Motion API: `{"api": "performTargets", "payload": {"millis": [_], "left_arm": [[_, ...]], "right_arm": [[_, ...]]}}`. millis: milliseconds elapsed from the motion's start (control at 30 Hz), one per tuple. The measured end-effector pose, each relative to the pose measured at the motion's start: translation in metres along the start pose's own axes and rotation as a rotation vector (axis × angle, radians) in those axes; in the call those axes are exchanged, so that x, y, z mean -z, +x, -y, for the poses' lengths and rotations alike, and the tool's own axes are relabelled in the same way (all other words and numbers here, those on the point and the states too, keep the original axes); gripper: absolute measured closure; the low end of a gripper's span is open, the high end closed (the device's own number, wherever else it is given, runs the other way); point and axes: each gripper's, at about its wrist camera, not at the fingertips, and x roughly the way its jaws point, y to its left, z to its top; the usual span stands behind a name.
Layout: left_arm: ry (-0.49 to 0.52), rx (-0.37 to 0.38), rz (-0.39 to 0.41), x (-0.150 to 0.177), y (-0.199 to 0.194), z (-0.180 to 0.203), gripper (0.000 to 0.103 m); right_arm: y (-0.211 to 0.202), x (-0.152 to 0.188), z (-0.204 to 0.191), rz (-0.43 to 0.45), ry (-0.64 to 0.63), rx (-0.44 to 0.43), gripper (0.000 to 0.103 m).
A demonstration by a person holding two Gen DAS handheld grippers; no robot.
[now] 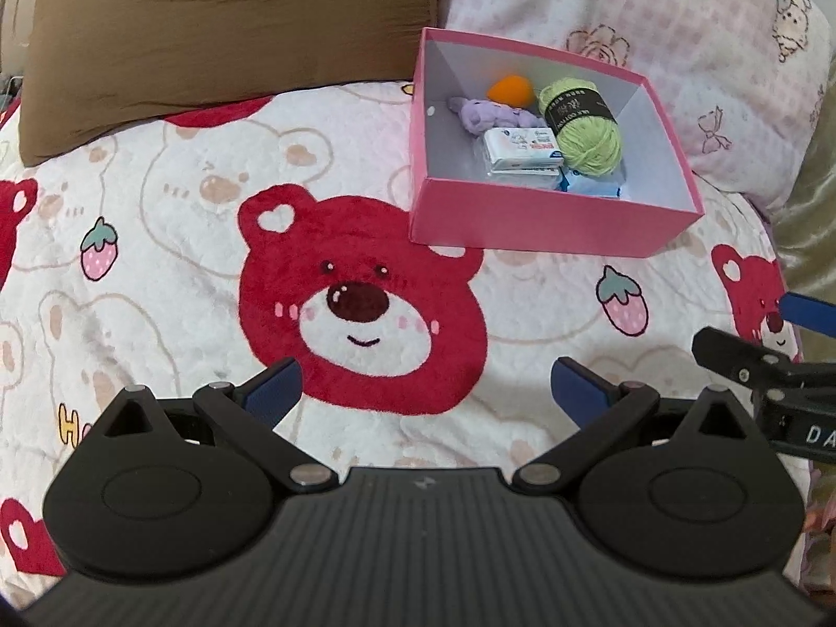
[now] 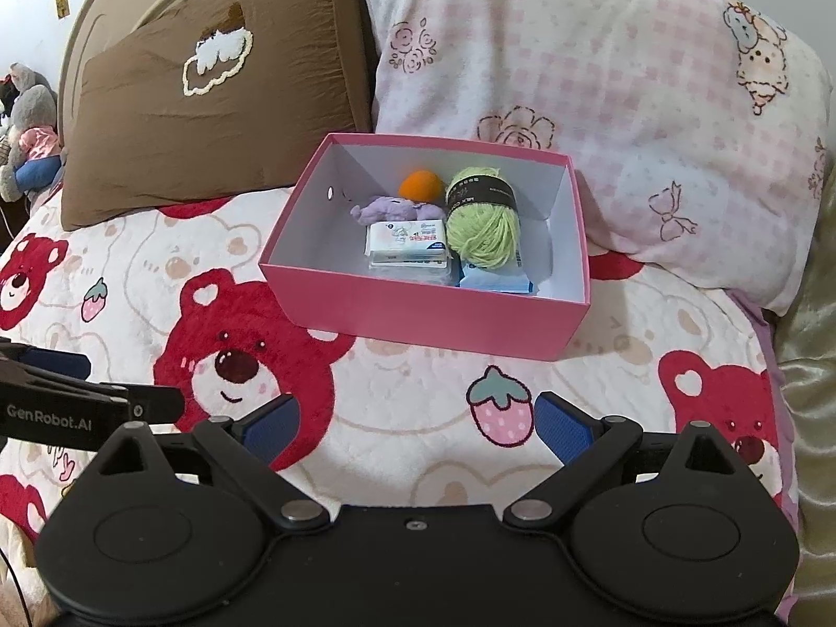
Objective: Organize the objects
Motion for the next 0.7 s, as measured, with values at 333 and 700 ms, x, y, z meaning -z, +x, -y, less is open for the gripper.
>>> {"api": "performTargets", "payload": {"millis": [333, 700], "left_arm": [[0.008, -0.044, 0.0, 0.0, -0.006, -0.004, 0.0], [0.026, -0.061, -0.003, 0.004, -0.005, -0.001, 0.0]], "right_arm": [[-0.007, -0.006, 0.0, 0.0, 0.009, -0.008, 0.005], [-0.003, -0.004, 0.01, -0.008, 0.028, -0.005, 0.004]]}}
